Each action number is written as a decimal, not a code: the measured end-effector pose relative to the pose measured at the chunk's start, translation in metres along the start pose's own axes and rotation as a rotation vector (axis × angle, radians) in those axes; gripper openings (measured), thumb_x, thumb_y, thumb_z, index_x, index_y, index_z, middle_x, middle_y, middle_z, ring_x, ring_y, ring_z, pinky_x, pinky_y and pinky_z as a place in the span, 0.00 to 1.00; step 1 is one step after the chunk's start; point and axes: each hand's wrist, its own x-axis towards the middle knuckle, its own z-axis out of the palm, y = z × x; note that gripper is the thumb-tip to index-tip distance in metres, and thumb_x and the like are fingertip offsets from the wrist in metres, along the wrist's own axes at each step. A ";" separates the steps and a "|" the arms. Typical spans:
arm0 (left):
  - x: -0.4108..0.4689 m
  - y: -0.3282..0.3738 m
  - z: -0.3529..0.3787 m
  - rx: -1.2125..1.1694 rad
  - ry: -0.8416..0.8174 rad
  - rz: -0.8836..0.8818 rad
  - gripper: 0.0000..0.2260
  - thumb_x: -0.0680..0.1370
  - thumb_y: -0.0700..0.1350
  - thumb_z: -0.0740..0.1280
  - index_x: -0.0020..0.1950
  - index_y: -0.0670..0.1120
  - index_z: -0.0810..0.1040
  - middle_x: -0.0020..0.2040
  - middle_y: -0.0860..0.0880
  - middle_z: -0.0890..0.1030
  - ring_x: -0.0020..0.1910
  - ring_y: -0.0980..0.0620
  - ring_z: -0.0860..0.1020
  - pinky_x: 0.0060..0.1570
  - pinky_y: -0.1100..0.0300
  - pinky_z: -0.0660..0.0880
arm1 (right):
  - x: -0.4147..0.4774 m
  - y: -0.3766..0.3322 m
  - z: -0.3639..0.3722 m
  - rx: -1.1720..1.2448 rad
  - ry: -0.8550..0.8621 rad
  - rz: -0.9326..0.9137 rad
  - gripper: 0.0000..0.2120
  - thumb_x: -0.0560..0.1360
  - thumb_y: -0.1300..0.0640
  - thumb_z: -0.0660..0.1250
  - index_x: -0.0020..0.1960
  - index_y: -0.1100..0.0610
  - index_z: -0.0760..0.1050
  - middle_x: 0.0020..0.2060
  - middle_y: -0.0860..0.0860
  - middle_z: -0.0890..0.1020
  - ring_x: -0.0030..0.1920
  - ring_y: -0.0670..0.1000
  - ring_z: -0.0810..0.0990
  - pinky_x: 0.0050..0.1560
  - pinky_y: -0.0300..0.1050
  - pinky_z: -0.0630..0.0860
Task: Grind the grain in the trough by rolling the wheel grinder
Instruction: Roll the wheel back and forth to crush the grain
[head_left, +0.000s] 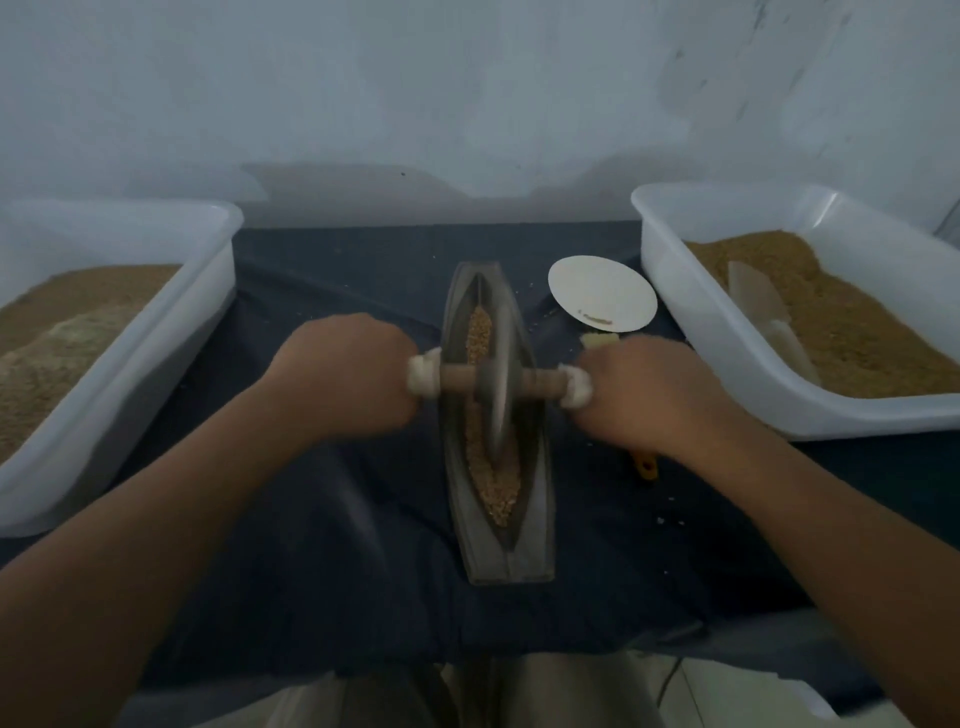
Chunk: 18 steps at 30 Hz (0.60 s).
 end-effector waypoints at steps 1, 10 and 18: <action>0.013 0.000 -0.002 0.016 0.027 -0.043 0.14 0.71 0.58 0.63 0.33 0.50 0.74 0.32 0.53 0.76 0.32 0.49 0.76 0.33 0.58 0.71 | 0.017 -0.001 0.002 -0.034 0.044 0.027 0.15 0.75 0.39 0.63 0.36 0.47 0.73 0.31 0.46 0.77 0.31 0.46 0.76 0.32 0.44 0.71; -0.005 -0.005 0.008 -0.137 -0.055 -0.087 0.10 0.70 0.56 0.66 0.34 0.51 0.74 0.32 0.55 0.76 0.32 0.52 0.75 0.32 0.58 0.71 | 0.028 -0.002 -0.007 -0.092 0.095 -0.024 0.16 0.77 0.40 0.63 0.35 0.47 0.71 0.32 0.44 0.75 0.32 0.48 0.73 0.32 0.49 0.71; 0.010 -0.006 0.017 -0.144 0.012 -0.174 0.13 0.71 0.58 0.63 0.35 0.50 0.74 0.34 0.54 0.77 0.33 0.49 0.76 0.35 0.56 0.73 | 0.046 -0.007 -0.006 -0.145 0.163 -0.017 0.18 0.80 0.41 0.64 0.35 0.47 0.67 0.31 0.44 0.70 0.33 0.49 0.73 0.34 0.44 0.64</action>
